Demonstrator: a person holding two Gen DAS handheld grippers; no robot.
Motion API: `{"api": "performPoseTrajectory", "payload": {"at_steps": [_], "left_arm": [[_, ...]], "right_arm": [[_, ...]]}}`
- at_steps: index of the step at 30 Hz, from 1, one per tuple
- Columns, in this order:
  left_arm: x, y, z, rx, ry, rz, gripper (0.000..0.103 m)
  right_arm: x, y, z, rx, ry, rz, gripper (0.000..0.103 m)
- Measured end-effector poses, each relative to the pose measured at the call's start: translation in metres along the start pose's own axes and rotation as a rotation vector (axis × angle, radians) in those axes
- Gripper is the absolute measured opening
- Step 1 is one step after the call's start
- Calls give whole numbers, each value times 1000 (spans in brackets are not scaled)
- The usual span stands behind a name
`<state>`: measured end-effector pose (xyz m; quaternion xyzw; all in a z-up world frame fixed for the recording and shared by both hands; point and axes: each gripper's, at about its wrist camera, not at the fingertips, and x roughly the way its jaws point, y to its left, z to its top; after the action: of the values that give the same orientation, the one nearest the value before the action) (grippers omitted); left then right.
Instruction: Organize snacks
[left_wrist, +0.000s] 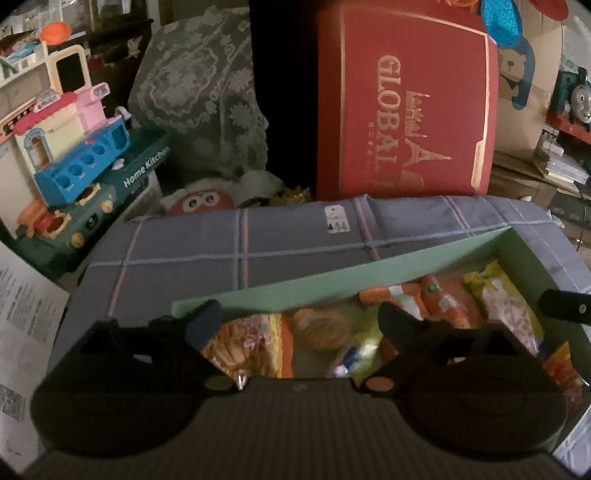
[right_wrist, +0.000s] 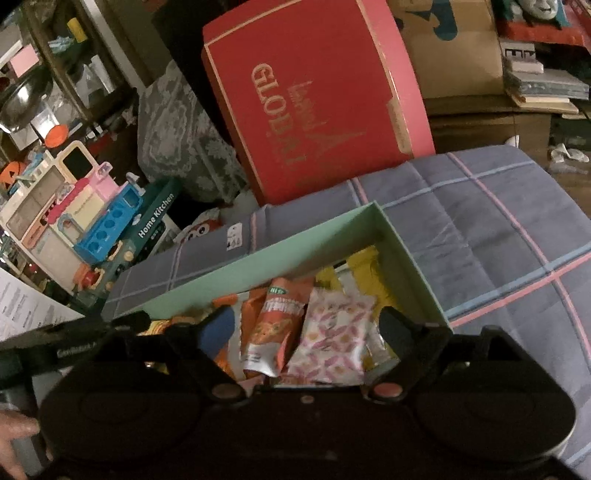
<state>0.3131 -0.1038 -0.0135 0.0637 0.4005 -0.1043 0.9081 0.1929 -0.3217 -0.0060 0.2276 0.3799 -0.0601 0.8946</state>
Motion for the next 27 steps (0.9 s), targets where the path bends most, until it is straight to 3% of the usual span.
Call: {"api": "performPoseTrajectory", "payload": {"at_steps": [2,4,27], "left_arm": [[-5,1,-5,-10,6,-5,99],[-12,0,-10,-16,9,-6,102],[-148,-2,-107,-64,-1,-38,103]], "right_arm": [[-5,-3,-3,10,-3,-6,102],[-13,-3,-6,10,-11,-18,103],[-136,16,-86,-69,23,-40,103]]}}
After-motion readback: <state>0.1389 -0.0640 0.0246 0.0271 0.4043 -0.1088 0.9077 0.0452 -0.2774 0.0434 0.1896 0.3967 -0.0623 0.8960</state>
